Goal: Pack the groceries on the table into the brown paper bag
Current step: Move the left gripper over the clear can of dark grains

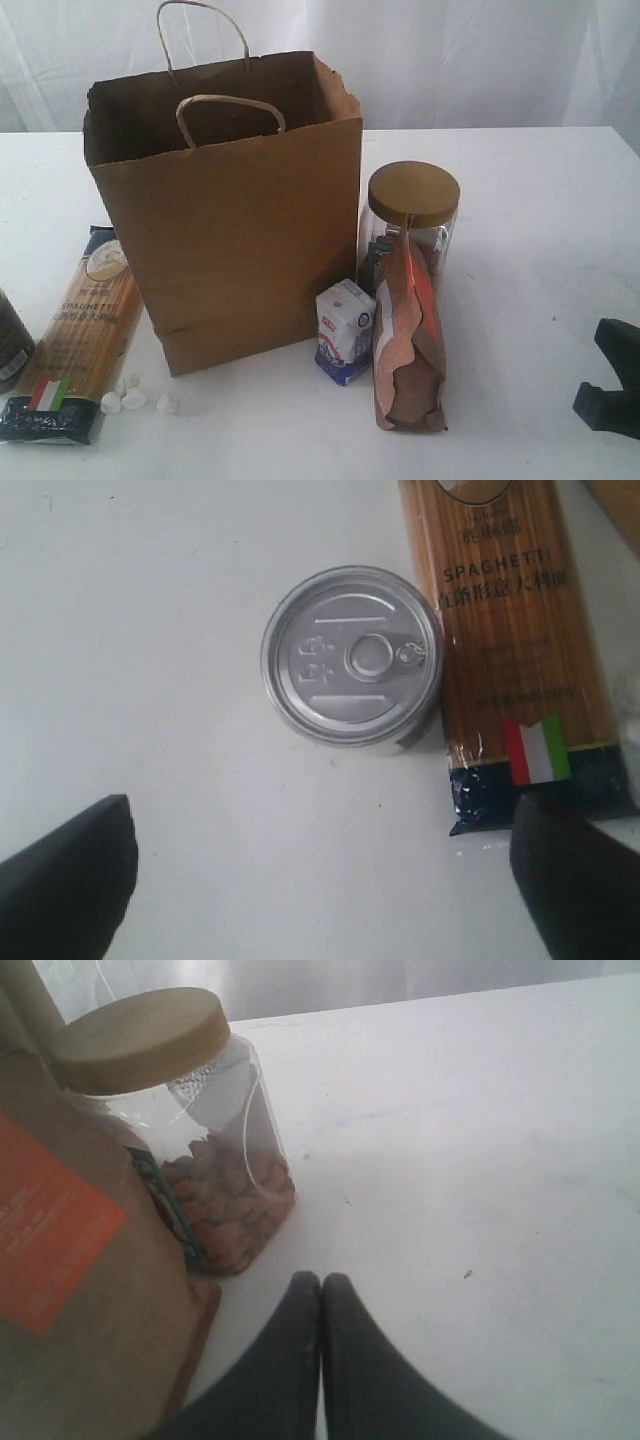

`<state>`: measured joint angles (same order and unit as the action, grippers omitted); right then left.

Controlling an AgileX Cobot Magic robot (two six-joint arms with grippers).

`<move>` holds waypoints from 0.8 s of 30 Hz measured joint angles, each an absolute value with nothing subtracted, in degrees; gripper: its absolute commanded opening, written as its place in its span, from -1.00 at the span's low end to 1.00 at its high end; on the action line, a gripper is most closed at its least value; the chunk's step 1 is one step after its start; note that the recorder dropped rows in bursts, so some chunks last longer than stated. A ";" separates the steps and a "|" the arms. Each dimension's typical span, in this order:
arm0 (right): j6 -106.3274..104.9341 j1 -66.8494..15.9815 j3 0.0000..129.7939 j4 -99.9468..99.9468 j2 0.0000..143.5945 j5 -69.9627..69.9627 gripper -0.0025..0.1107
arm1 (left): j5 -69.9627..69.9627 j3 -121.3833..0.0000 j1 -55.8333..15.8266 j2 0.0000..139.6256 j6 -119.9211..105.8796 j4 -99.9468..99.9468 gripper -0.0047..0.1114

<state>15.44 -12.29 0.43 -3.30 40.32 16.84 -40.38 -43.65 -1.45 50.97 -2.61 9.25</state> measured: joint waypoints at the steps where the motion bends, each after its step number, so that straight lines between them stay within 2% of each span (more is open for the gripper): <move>1: 15.44 -12.29 0.43 -3.30 40.32 16.84 -0.96 | -39.16 -42.87 -1.45 50.97 -2.61 8.99 0.89; 11: -4.30 -12.29 0.43 -3.30 40.32 16.81 -0.96 | -18.73 -36.36 -1.45 54.49 -2.48 7.97 0.89; 24: -4.57 -12.29 0.43 -3.30 40.32 16.71 -0.96 | -11.04 -36.49 -1.45 68.65 -2.48 7.97 0.89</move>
